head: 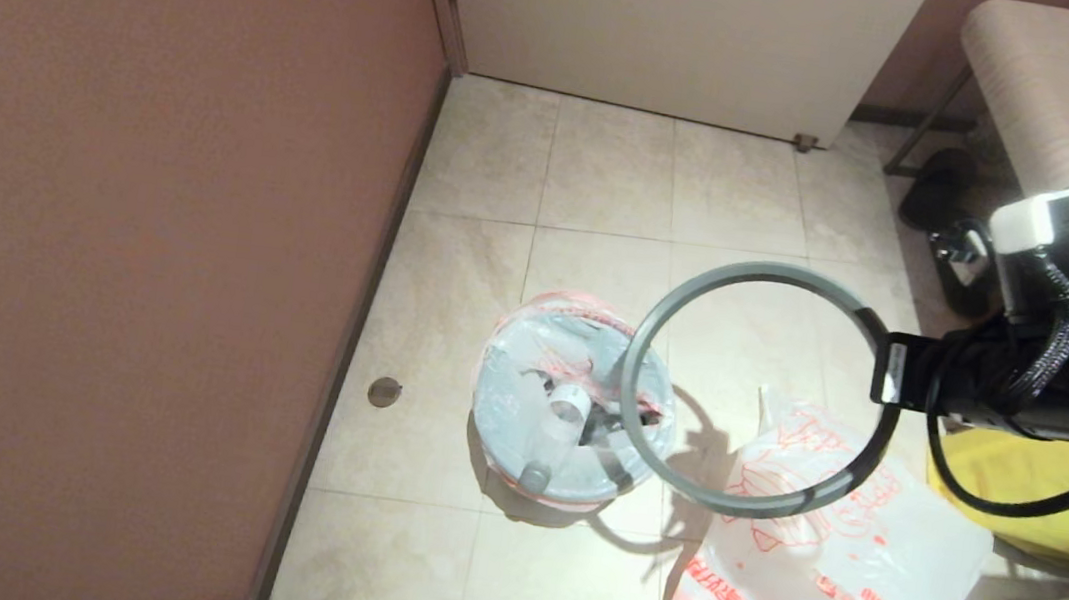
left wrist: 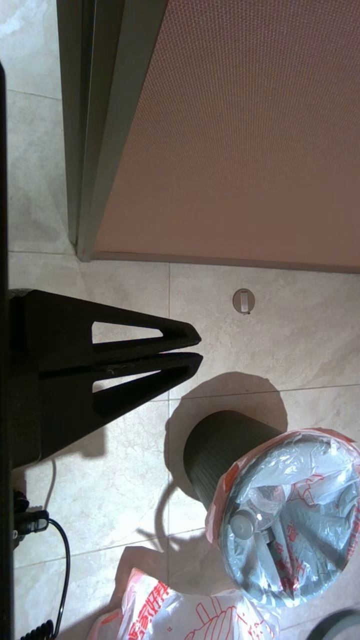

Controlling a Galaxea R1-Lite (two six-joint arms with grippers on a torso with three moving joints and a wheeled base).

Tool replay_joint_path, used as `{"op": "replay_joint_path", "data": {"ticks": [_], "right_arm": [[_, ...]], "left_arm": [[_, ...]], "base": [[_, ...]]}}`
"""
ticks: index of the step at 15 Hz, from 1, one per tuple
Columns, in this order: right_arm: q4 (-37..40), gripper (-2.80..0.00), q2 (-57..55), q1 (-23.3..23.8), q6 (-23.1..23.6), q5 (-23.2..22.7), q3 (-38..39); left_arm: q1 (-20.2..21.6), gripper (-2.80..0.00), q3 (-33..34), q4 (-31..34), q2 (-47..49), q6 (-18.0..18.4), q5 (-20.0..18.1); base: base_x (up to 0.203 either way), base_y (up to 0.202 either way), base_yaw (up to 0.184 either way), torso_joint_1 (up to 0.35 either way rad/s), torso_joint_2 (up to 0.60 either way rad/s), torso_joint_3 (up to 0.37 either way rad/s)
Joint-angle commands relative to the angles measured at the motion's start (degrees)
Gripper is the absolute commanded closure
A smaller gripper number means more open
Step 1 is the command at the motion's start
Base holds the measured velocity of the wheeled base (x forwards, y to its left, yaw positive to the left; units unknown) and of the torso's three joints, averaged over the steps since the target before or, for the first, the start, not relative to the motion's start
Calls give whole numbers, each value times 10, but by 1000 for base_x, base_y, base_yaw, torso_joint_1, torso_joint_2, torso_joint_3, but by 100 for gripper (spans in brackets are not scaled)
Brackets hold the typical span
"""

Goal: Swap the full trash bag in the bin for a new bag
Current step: Place the trash can ring on the floor

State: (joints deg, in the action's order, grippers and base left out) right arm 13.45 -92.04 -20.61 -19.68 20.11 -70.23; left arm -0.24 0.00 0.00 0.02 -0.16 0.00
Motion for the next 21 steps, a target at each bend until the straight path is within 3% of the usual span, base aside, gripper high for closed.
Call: {"op": "replay_joint_path", "data": {"ticks": [1,4,7,11,16,21], "right_arm": [[0,0,2,54,-3,-22,-2],[-2,0,-25,136,-31,-108,-26],[-1,0,-30,145,-41,-145,-18],[-1,0,-56,143,-80,-139,-59],[-37,0,-189,151,-104,-109,-150],[-111,0,-401,187,-79,-88,-346]], "left_arm": [[0,0,0,0,0,0,0],[0,0,0,0,0,0,0],[0,0,0,0,0,0,0],[0,0,0,0,0,0,0],[0,0,0,0,0,0,0],[0,0,0,0,0,0,0]], "base": [[0,0,0,0,0,0],[0,0,0,0,0,0],[0,0,0,0,0,0],[0,0,0,0,0,0],[0,0,0,0,0,0],[0,0,0,0,0,0]]}}
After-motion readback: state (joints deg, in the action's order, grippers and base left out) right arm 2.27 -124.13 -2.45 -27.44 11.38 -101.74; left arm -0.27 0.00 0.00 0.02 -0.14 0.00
